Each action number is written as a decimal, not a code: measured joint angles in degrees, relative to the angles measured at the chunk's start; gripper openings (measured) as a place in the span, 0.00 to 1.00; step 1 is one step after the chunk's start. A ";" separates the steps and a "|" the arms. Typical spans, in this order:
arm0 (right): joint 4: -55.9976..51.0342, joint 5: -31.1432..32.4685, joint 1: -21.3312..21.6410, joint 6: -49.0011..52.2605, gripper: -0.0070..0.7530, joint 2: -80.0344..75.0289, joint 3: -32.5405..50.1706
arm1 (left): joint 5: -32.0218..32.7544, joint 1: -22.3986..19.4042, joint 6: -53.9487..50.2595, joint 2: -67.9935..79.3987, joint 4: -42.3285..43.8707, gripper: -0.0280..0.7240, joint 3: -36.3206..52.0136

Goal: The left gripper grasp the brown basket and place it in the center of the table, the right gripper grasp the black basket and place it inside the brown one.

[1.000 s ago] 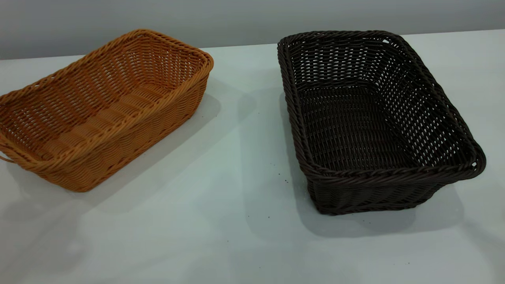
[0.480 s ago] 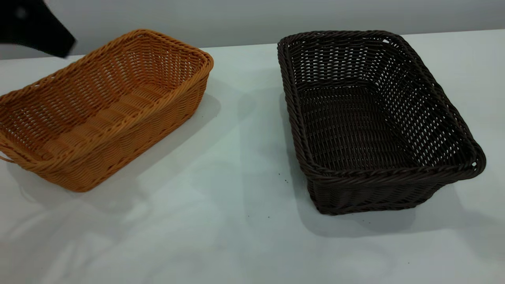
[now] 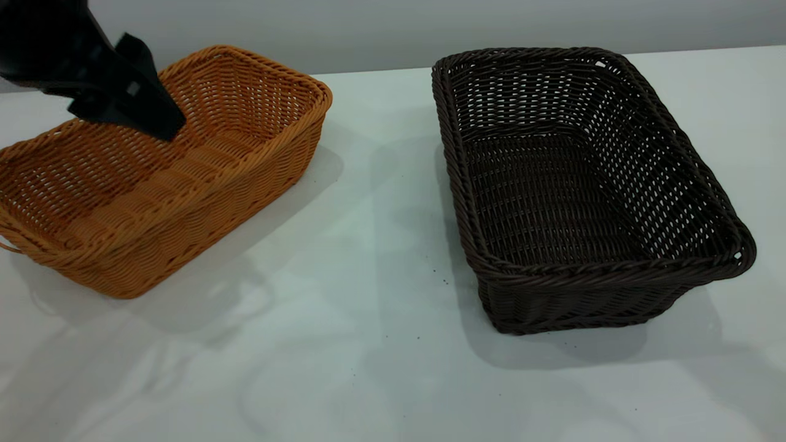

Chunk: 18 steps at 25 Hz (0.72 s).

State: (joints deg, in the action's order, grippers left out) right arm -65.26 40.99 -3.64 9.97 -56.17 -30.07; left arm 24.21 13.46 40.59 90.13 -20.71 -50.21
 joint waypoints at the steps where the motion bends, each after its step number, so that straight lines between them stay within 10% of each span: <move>1: 0.05 -0.95 -1.40 1.88 0.66 -0.74 0.00 | -1.17 0.00 0.00 0.00 0.00 0.69 0.00; 18: 1.66 -21.77 -29.45 25.61 0.65 -22.74 -0.05 | -2.49 0.00 -0.15 -0.11 -1.73 0.69 0.00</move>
State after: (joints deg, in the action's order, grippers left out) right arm -63.61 19.22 -33.09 35.59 -78.91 -30.12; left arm 21.71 13.46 40.44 90.03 -22.44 -50.21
